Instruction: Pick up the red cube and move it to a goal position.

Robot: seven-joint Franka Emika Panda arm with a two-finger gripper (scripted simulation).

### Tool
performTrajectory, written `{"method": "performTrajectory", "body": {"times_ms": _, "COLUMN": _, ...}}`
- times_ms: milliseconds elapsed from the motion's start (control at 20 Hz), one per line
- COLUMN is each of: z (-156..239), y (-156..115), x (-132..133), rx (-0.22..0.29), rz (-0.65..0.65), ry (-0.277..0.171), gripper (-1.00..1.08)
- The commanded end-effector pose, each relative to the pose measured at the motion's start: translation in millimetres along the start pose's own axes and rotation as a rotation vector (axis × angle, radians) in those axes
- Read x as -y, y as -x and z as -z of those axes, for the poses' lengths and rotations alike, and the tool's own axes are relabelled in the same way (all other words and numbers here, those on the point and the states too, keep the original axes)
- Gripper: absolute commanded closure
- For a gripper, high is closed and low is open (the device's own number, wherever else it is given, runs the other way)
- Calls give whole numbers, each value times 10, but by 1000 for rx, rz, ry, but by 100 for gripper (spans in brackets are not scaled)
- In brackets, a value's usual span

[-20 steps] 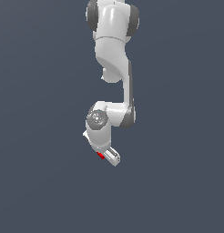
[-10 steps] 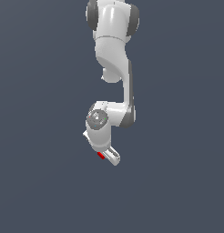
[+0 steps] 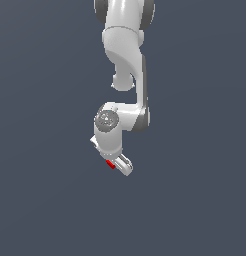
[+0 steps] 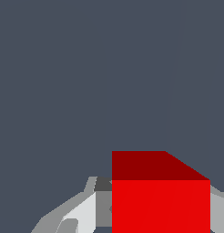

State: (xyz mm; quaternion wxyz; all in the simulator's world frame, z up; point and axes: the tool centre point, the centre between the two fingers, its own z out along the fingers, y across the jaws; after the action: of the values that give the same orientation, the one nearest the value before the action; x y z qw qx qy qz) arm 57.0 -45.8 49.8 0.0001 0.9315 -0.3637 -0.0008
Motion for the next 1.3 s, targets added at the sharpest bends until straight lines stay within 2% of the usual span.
{"method": "performTrajectory", "body": {"times_ms": 0, "z": 140, "y": 50, "x": -41, "rx": -1, "rz": 0, "ry": -2, "gripper": 108}}
{"method": "performTrajectory", "body": {"times_ms": 900, "z": 1602, "y": 608, "x": -503, "rx": 0, "rz": -1, "ry": -3, "gripper": 108}}
{"method": "performTrajectory", "body": {"times_ms": 1250, "z": 2037, "y": 756, "x": -631, "rx": -1, "rz": -1, "ry": -1, "gripper": 108}}
